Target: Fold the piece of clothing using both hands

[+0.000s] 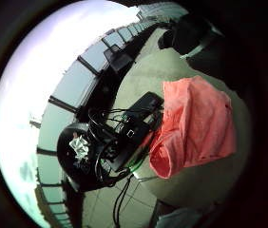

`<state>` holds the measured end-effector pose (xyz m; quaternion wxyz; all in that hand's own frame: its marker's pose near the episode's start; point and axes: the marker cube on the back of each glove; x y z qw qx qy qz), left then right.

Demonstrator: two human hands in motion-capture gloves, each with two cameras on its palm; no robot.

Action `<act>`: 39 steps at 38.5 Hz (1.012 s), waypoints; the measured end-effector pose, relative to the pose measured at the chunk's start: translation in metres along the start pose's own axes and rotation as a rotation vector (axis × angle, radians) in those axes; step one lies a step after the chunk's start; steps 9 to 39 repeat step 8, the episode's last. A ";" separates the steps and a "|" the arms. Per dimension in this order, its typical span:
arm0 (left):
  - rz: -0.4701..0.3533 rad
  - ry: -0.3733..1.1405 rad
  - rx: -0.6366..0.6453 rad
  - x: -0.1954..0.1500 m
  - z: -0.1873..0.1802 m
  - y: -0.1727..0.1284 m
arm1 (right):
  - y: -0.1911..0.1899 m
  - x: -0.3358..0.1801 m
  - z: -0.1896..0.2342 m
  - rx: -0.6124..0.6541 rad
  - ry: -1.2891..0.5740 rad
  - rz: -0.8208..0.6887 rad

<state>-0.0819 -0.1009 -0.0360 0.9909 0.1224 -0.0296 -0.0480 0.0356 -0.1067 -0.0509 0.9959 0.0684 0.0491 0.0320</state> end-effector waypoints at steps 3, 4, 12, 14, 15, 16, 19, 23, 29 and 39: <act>0.003 -0.004 0.003 0.002 -0.001 0.000 | 0.002 0.000 0.004 -0.006 0.002 -0.008; 0.007 -0.005 0.005 0.003 -0.001 0.000 | 0.002 -0.001 0.006 -0.008 0.005 -0.012; 0.017 -0.012 -0.003 0.005 -0.001 0.003 | 0.003 -0.006 0.010 -0.009 0.015 -0.020; 0.017 -0.012 -0.003 0.005 -0.001 0.003 | 0.003 -0.006 0.010 -0.009 0.015 -0.020; 0.017 -0.012 -0.003 0.005 -0.001 0.003 | 0.003 -0.006 0.010 -0.009 0.015 -0.020; 0.017 -0.012 -0.003 0.005 -0.001 0.003 | 0.003 -0.006 0.010 -0.009 0.015 -0.020; 0.017 -0.012 -0.003 0.005 -0.001 0.003 | 0.003 -0.006 0.010 -0.009 0.015 -0.020; 0.017 -0.012 -0.003 0.005 -0.001 0.003 | 0.003 -0.006 0.010 -0.009 0.015 -0.020; 0.017 -0.012 -0.003 0.005 -0.001 0.003 | 0.003 -0.006 0.010 -0.009 0.015 -0.020; 0.017 -0.012 -0.003 0.005 -0.001 0.003 | 0.003 -0.006 0.010 -0.009 0.015 -0.020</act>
